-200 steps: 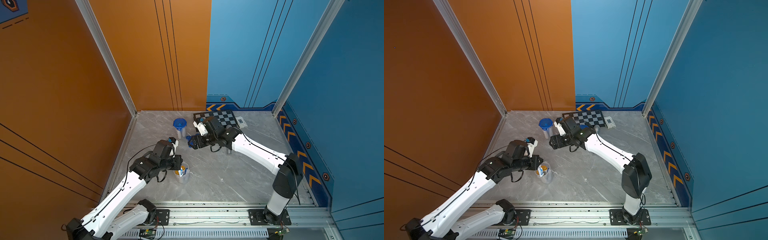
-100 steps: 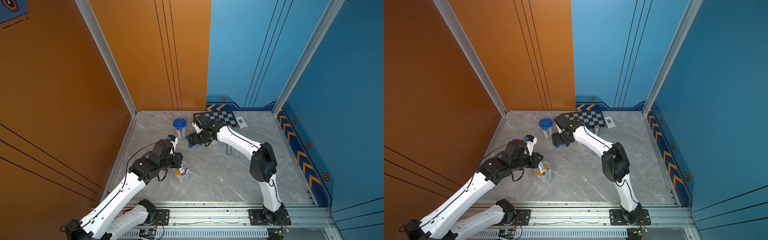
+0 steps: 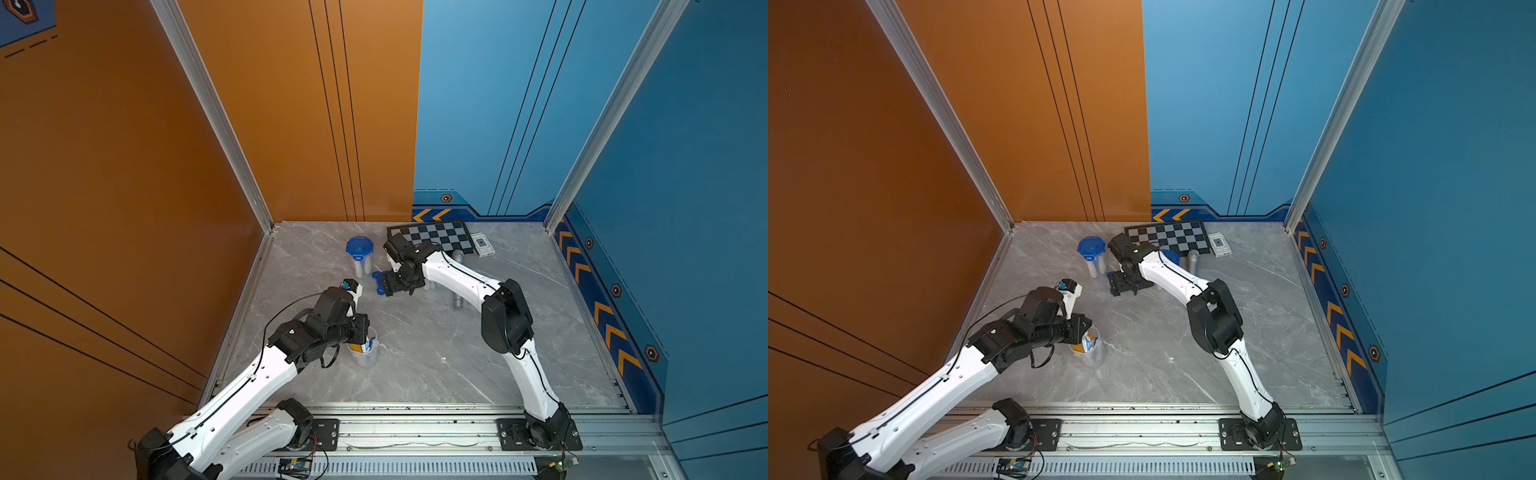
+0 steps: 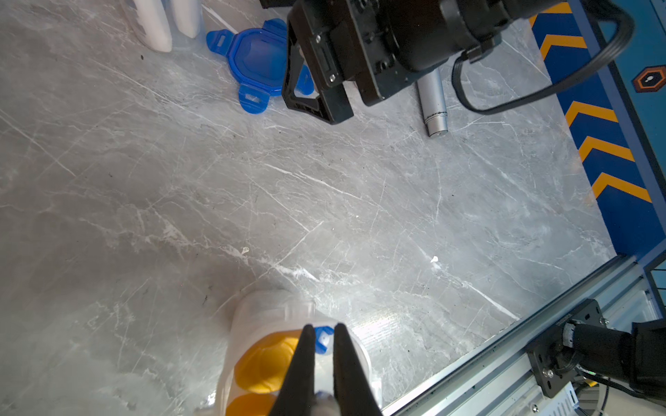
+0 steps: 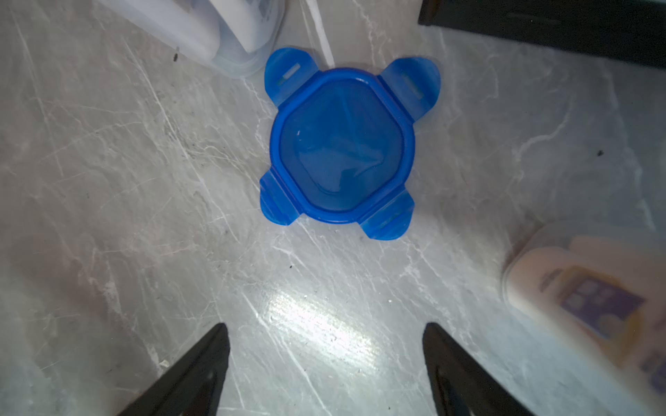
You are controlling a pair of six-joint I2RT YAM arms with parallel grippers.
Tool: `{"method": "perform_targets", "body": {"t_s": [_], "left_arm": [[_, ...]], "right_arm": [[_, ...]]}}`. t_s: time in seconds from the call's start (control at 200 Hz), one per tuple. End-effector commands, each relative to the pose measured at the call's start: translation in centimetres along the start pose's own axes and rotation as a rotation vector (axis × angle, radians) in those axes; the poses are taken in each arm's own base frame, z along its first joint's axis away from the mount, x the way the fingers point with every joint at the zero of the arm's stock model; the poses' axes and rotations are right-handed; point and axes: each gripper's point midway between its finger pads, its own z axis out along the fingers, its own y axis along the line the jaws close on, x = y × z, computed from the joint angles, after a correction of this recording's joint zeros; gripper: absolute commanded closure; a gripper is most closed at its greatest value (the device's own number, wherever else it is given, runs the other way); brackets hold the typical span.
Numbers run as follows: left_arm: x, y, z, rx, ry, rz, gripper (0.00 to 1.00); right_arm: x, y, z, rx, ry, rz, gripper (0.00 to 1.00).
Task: Pack away toiletry kits
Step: Place the toiletry item into the container, then pick up the lid from the center of the board.
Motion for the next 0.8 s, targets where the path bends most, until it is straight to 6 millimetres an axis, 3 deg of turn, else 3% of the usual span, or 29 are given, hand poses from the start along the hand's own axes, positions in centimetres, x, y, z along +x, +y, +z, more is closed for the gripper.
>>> {"method": "perform_targets", "body": {"t_s": [0.0,0.23,0.43,0.455,0.796], "left_arm": [[0.4,0.2,0.4,-0.010,0.001,0.015,0.88],[0.7,0.1,0.6,-0.009,0.012,0.025,0.64],[0.4,-0.3,0.5,0.001,0.010,0.022,0.62],[0.3,-0.3,0.4,0.001,0.008,0.017,0.62],[-1.0,-0.5,-1.6,0.014,-0.073,-0.095,0.47]], "right_arm": [[0.0,-0.9,0.5,0.072,0.020,-0.077,0.14],[0.2,-2.5,2.5,0.119,0.066,-0.143,0.14],[0.3,-2.1,3.3,0.090,0.085,-0.212,0.14],[-0.3,-3.7,3.4,0.100,0.084,-0.195,0.14],[-0.9,-5.6,5.2,0.060,0.108,-0.220,0.15]]}}
